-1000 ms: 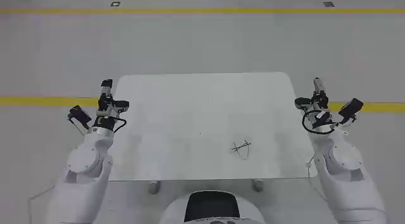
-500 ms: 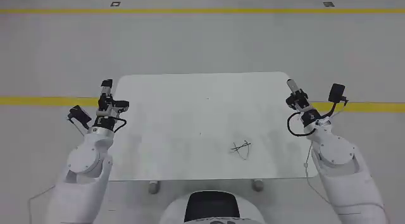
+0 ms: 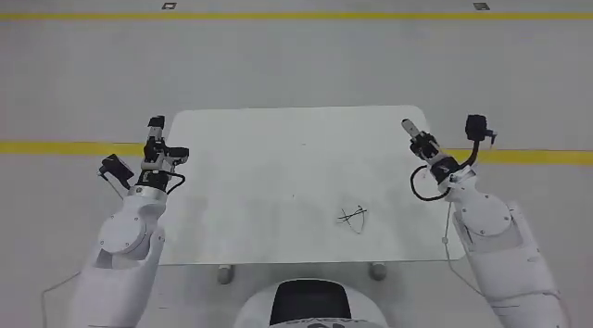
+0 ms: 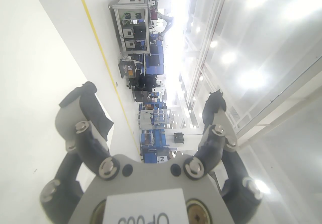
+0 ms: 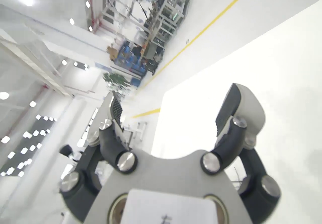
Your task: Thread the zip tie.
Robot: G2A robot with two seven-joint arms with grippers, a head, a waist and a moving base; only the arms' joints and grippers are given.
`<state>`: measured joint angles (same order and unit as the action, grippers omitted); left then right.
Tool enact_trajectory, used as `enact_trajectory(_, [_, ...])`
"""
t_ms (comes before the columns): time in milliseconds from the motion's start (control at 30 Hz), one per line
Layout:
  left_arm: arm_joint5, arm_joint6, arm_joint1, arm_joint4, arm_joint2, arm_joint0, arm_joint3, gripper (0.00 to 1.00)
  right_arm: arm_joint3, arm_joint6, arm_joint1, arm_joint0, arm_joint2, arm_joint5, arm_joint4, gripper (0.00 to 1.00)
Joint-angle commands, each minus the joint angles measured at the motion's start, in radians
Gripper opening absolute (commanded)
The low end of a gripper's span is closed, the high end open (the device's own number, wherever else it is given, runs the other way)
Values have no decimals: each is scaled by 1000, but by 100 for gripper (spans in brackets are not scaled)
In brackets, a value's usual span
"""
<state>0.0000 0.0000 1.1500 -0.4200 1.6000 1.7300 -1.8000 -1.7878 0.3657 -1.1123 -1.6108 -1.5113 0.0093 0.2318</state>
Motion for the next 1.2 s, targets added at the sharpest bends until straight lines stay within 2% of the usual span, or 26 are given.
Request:
enact_trajectory(0, [0,0,0,0,0,0,0,100,3,99,5,16,24,16,115,100])
enact_trajectory(67, [0,0,0,0,0,0,0,100,5,202,11,25,49,5,165,100])
enact_trajectory(400, [0,0,0,0,0,0,0,100,8,201,12,30,44,9,171,100])
enact_trajectory(500, [0,0,0,0,0,0,0,100,-14,268,18,50,77,-12,295,100])
enact_trajectory(667, [0,0,0,0,0,0,0,100,-39,431,26,94,143,10,452,100])
enact_trajectory(733, [0,0,0,0,0,0,0,100,-36,528,26,115,186,35,507,100])
enact_trajectory(767, [0,0,0,0,0,0,0,100,-33,573,27,127,209,27,537,100])
enact_trajectory(800, [0,0,0,0,0,0,0,100,-28,585,26,140,219,40,549,100])
enact_trajectory(1167, [0,0,0,0,0,0,0,100,-28,585,26,140,219,40,549,100])
